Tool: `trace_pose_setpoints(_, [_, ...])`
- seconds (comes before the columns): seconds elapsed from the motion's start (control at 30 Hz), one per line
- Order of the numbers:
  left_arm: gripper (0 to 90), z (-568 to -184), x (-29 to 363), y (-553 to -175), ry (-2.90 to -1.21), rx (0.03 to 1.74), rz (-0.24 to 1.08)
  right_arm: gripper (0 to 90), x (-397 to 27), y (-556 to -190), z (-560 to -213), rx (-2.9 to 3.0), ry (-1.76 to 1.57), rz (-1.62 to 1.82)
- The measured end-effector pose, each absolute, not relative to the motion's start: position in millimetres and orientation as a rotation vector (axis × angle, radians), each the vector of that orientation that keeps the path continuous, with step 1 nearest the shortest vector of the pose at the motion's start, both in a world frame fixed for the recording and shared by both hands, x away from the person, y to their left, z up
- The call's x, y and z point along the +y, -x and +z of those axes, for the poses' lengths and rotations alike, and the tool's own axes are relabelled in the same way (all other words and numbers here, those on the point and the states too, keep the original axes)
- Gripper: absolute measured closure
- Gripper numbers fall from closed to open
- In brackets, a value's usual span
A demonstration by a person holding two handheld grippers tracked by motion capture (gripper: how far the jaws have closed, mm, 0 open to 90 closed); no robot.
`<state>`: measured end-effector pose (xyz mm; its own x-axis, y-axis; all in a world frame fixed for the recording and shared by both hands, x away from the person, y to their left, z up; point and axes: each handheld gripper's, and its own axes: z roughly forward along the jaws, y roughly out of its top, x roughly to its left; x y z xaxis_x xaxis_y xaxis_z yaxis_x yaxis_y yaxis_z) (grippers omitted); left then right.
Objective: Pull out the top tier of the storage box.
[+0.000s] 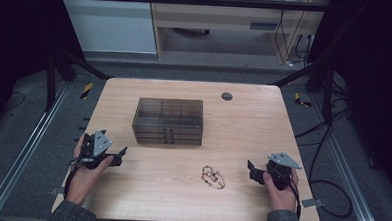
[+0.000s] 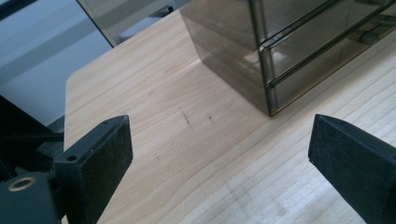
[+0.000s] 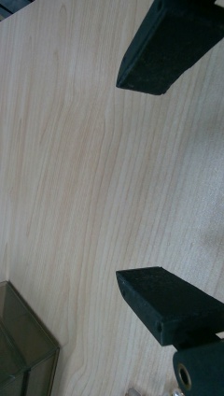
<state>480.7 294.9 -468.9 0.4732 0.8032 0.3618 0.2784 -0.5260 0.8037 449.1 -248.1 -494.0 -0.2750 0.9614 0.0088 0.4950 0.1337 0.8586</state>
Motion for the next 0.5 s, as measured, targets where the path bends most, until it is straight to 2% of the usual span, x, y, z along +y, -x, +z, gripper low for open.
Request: trace_pose_setpoints(0.5, [6.0,-462,276,-471,-2.072,0.787,1.063,8.1,-249,-449,-494,1.847,-1.412,1.064])
